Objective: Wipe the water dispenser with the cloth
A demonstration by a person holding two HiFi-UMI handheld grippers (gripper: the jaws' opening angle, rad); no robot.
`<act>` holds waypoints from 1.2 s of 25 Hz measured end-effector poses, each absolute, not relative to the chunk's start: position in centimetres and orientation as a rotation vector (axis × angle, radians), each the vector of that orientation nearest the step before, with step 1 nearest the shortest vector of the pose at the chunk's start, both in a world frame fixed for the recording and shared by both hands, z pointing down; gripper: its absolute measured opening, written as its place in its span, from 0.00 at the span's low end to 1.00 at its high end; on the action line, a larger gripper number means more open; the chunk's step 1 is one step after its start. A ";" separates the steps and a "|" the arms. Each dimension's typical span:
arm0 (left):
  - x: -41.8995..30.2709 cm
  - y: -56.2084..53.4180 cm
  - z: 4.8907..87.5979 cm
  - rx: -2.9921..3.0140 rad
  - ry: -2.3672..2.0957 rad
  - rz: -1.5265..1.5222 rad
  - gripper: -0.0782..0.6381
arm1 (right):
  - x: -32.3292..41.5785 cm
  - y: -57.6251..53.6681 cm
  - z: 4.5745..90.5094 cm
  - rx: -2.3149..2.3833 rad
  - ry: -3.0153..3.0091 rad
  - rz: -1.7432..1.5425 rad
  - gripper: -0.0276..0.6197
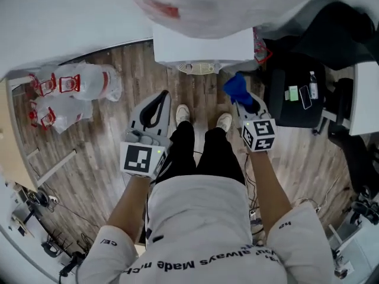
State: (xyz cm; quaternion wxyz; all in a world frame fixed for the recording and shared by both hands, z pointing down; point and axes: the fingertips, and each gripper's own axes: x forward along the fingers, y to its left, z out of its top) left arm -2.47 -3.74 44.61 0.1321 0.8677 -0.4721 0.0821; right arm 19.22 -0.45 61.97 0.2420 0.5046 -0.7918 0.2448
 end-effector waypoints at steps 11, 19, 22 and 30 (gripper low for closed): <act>-1.0 -2.4 31.6 2.610 -1.350 0.104 0.13 | 16.7 -0.1 36.2 1.437 -2.475 0.339 0.17; 0.6 -1.6 20.2 2.770 -1.360 -0.090 0.13 | 13.5 0.8 23.6 1.392 -2.634 0.192 0.17; 0.5 -1.4 17.7 2.788 -1.341 -0.130 0.14 | 12.8 0.9 20.2 1.391 -2.675 0.145 0.17; -0.1 -1.1 14.6 2.803 -1.323 -0.162 0.14 | 11.5 1.6 16.0 1.349 -2.738 0.072 0.17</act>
